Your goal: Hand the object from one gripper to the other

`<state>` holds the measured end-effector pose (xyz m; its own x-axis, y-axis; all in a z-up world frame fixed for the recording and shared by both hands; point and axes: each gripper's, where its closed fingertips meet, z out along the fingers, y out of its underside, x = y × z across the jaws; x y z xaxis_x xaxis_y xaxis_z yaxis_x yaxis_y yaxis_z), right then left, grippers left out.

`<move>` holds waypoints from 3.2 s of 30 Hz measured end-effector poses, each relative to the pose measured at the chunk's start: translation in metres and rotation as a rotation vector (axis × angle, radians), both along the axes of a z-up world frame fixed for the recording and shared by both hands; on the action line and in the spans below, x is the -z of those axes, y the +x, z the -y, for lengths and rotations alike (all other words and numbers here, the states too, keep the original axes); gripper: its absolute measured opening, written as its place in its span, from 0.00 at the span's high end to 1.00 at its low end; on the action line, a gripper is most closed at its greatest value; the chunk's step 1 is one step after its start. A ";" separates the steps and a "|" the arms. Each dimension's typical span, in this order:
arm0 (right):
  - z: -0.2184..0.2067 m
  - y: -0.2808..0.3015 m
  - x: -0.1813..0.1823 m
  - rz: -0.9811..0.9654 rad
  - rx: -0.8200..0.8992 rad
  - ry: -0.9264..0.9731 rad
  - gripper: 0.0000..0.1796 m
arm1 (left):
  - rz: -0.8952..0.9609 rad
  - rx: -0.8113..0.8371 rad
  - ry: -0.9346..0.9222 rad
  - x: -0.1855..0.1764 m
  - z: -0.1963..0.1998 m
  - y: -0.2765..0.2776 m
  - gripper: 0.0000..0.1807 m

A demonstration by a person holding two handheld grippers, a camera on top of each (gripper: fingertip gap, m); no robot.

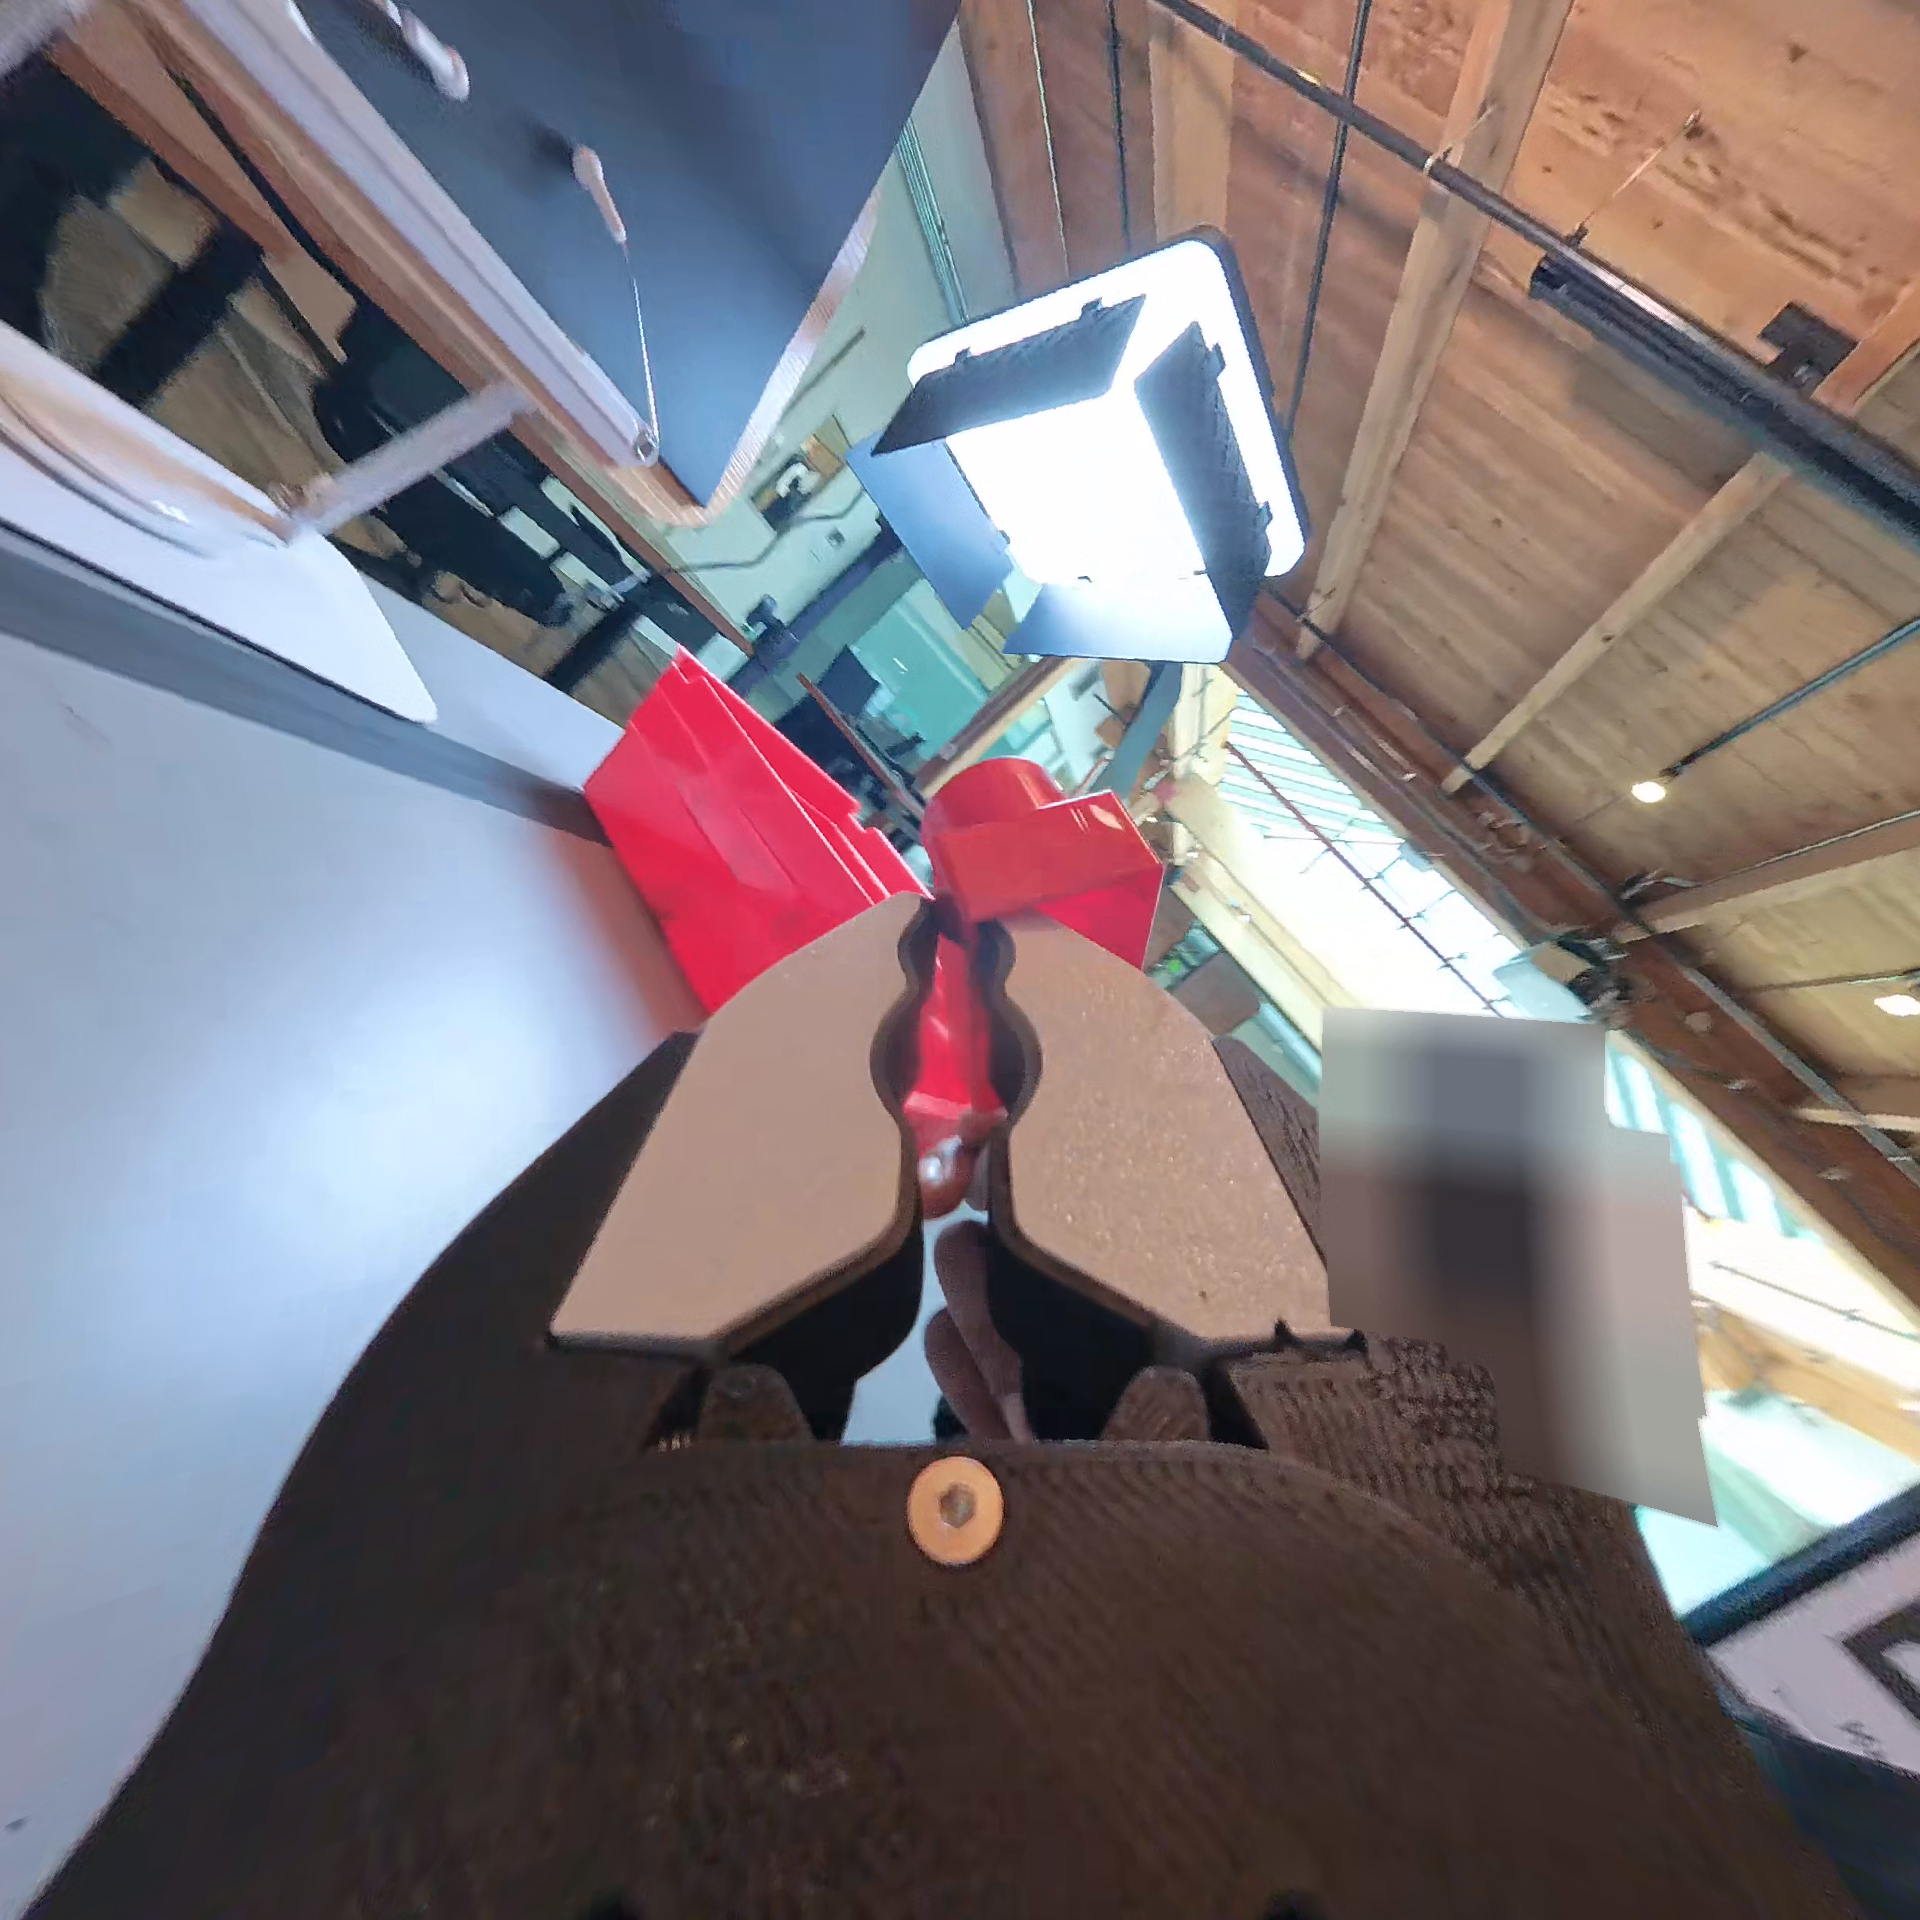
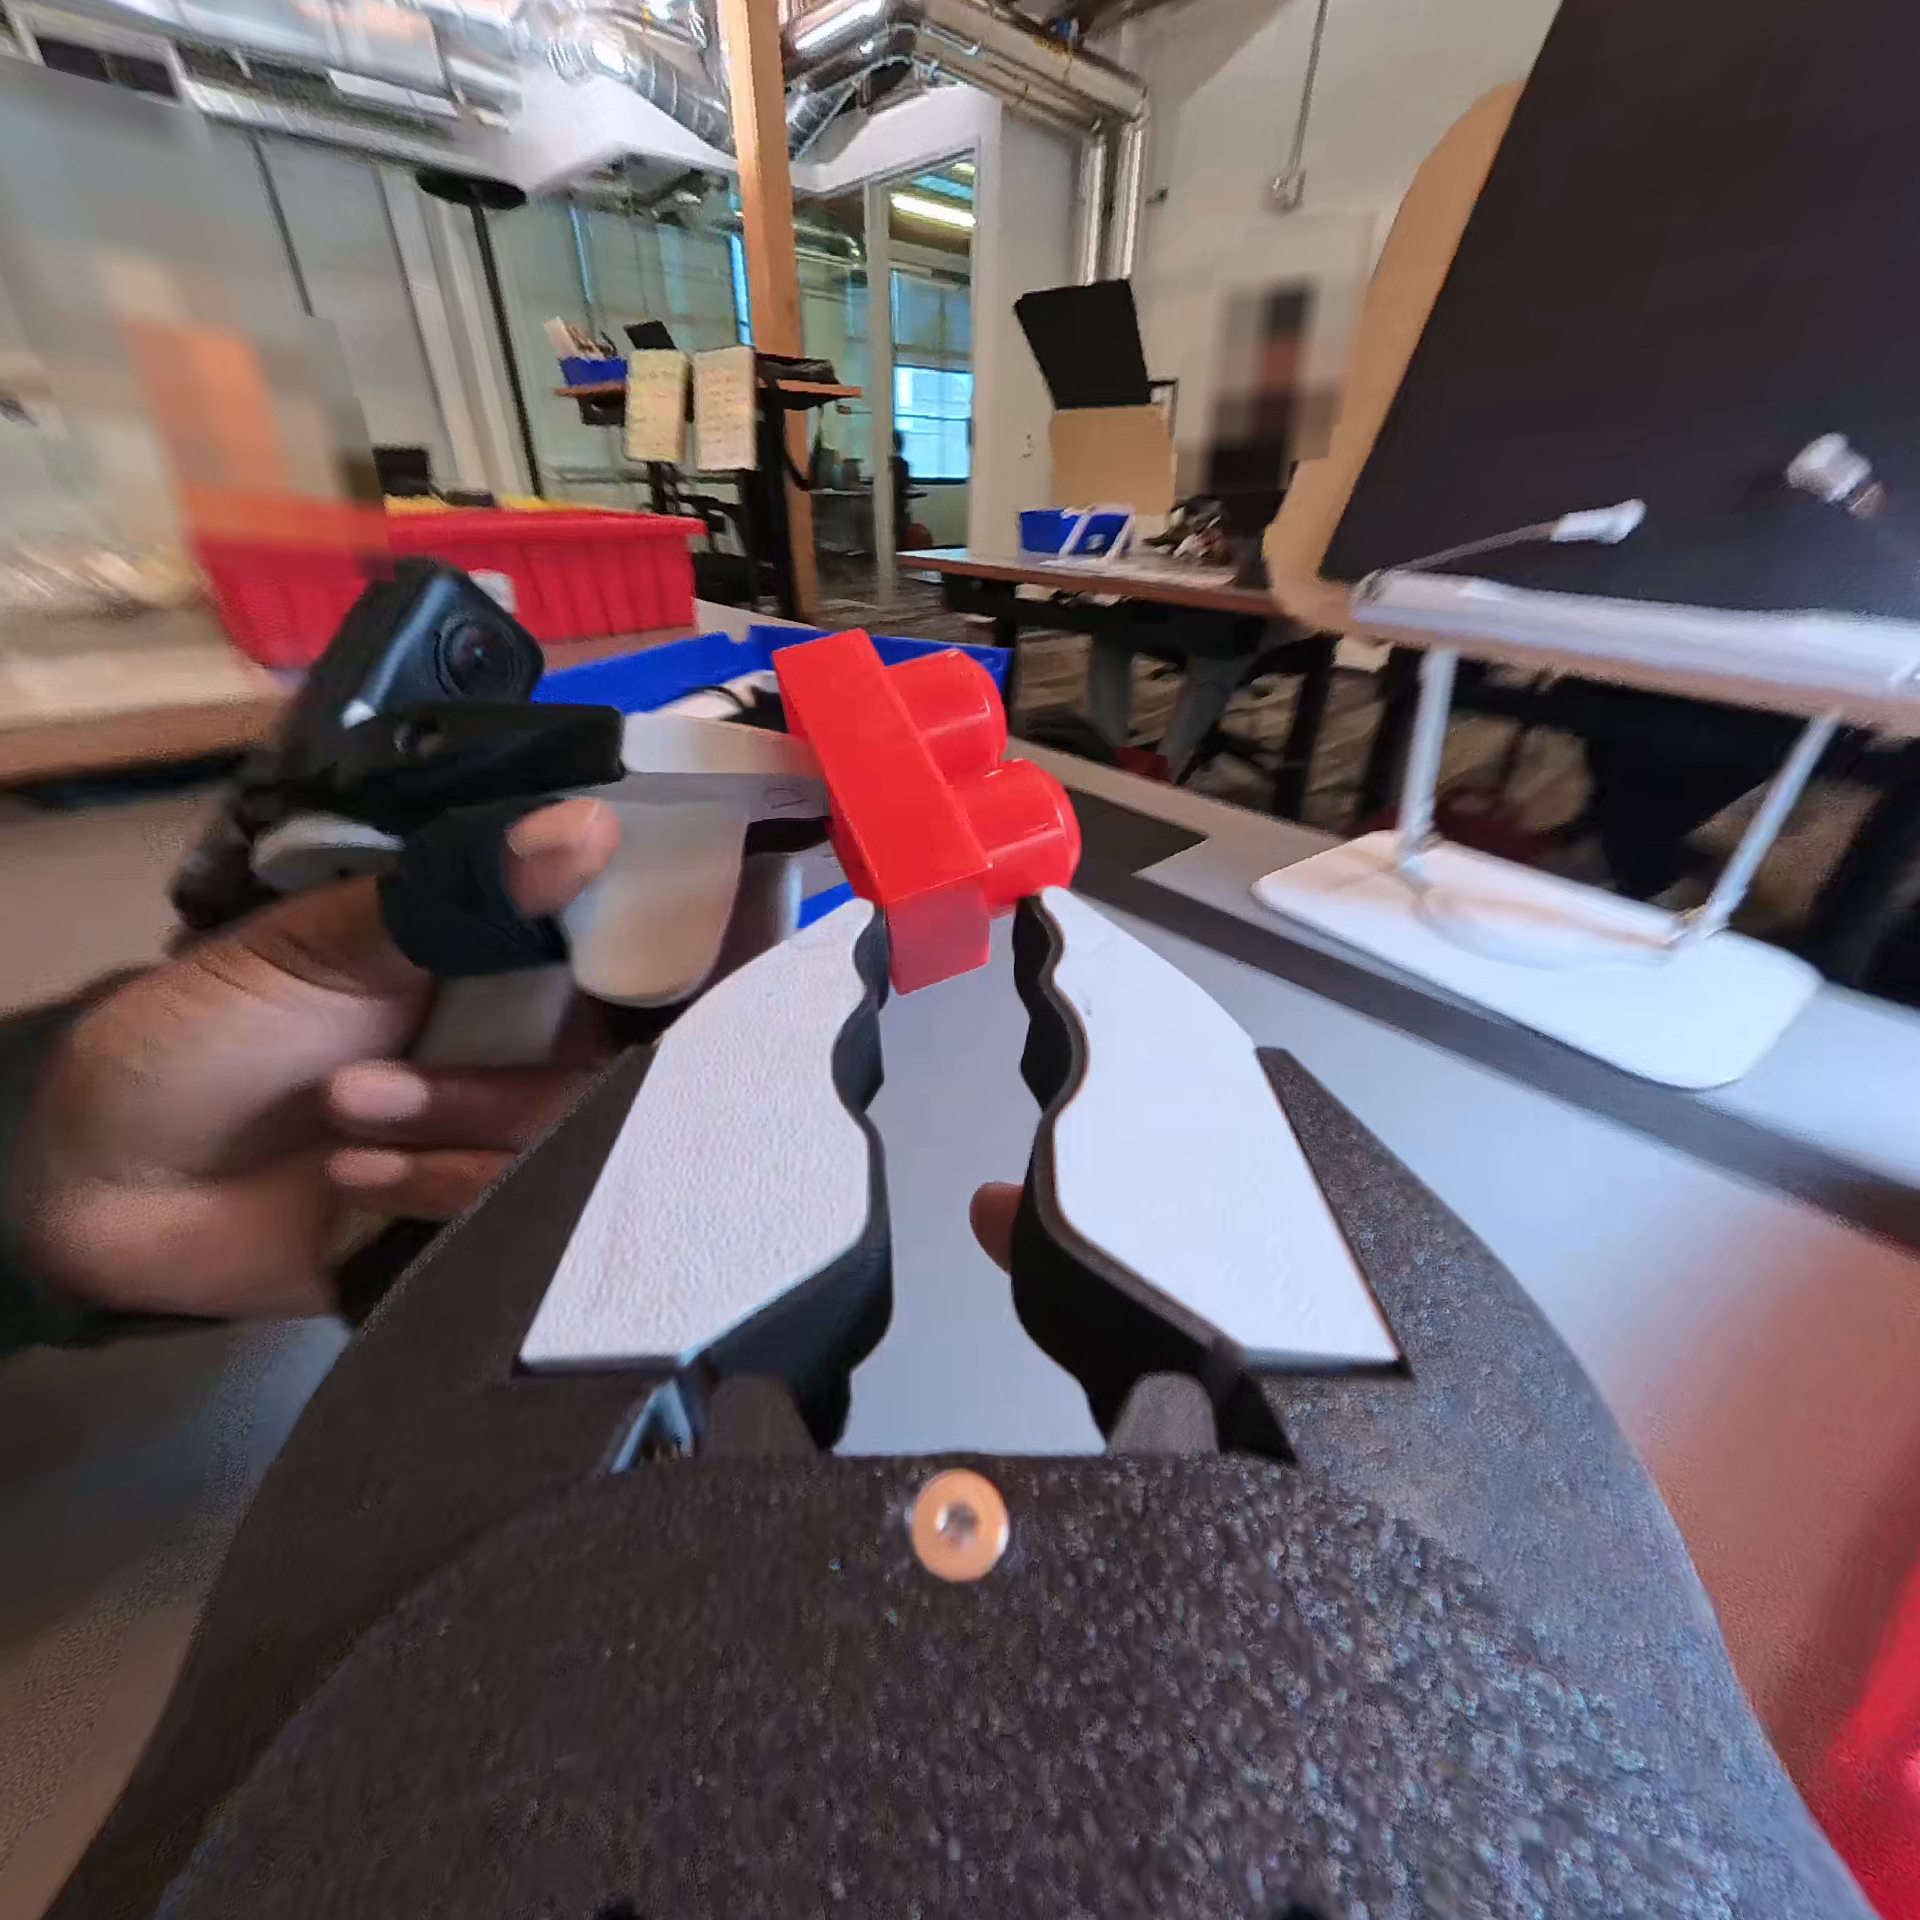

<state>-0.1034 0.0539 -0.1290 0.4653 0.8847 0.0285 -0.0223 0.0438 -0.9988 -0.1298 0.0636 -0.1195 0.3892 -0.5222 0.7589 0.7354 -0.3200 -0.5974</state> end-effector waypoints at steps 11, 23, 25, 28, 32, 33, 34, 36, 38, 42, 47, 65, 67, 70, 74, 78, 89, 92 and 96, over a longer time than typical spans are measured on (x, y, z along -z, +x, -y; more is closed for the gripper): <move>-0.028 0.029 -0.019 0.106 0.180 0.226 0.97 | -0.122 0.265 -0.031 0.016 0.006 0.033 0.78; -0.050 0.051 -0.016 0.360 0.314 0.559 0.99 | -0.559 0.228 0.112 0.024 0.012 0.040 0.72; -0.037 0.038 -0.009 0.438 0.264 0.706 0.99 | -0.592 0.230 0.120 0.024 0.011 0.036 0.72; -0.013 0.020 0.003 0.490 0.161 0.857 0.99 | -0.705 0.284 0.154 0.035 0.015 0.035 0.69; 0.022 0.006 0.006 0.440 -0.009 0.957 0.99 | -0.763 0.517 0.216 0.052 0.039 0.044 0.65; 0.028 0.004 0.005 0.430 -0.041 0.955 0.99 | -0.726 0.581 0.213 0.053 0.046 0.045 0.66; 0.033 0.002 0.004 0.417 -0.068 0.948 0.99 | -0.682 0.641 0.204 0.053 0.053 0.047 0.67; 0.038 0.000 0.006 0.412 -0.106 0.935 0.99 | -0.602 0.729 0.208 0.049 0.064 0.050 0.72; 0.034 0.001 0.006 0.405 -0.104 0.894 0.99 | -0.579 0.732 0.204 0.046 0.063 0.049 0.77; 0.019 0.004 0.010 0.327 -0.151 0.592 0.95 | -0.744 0.540 0.230 0.049 0.041 0.040 0.78; 0.004 0.008 0.009 0.208 -0.273 0.106 0.78 | -1.071 0.139 0.285 0.050 0.004 0.007 0.78; 0.012 -0.011 0.032 0.164 -0.298 -0.402 0.74 | -1.856 -0.304 0.605 0.052 -0.002 0.019 0.78; 0.009 -0.006 0.023 0.146 -0.321 -0.297 0.74 | -1.668 -0.184 0.516 0.054 -0.001 0.021 0.77; 0.001 0.009 0.004 0.112 -0.323 -0.086 0.74 | -1.266 0.041 0.378 0.047 0.007 0.024 0.66; -0.002 0.025 -0.016 0.120 -0.199 0.301 0.74 | -0.710 0.266 0.197 0.030 0.014 0.019 0.65; 0.016 0.018 -0.023 0.181 -0.104 0.639 0.74 | -0.373 0.391 0.136 0.013 0.019 0.019 0.68; 0.034 0.005 -0.018 0.253 -0.062 0.800 0.74 | -0.180 0.539 0.158 -0.008 0.037 0.024 0.77; 0.011 0.005 -0.001 0.323 -0.032 0.646 0.74 | -0.328 0.387 0.188 -0.001 0.025 0.017 0.79; -0.010 0.009 0.010 0.290 -0.061 0.311 0.74 | -0.636 0.107 0.273 0.003 0.008 -0.002 0.80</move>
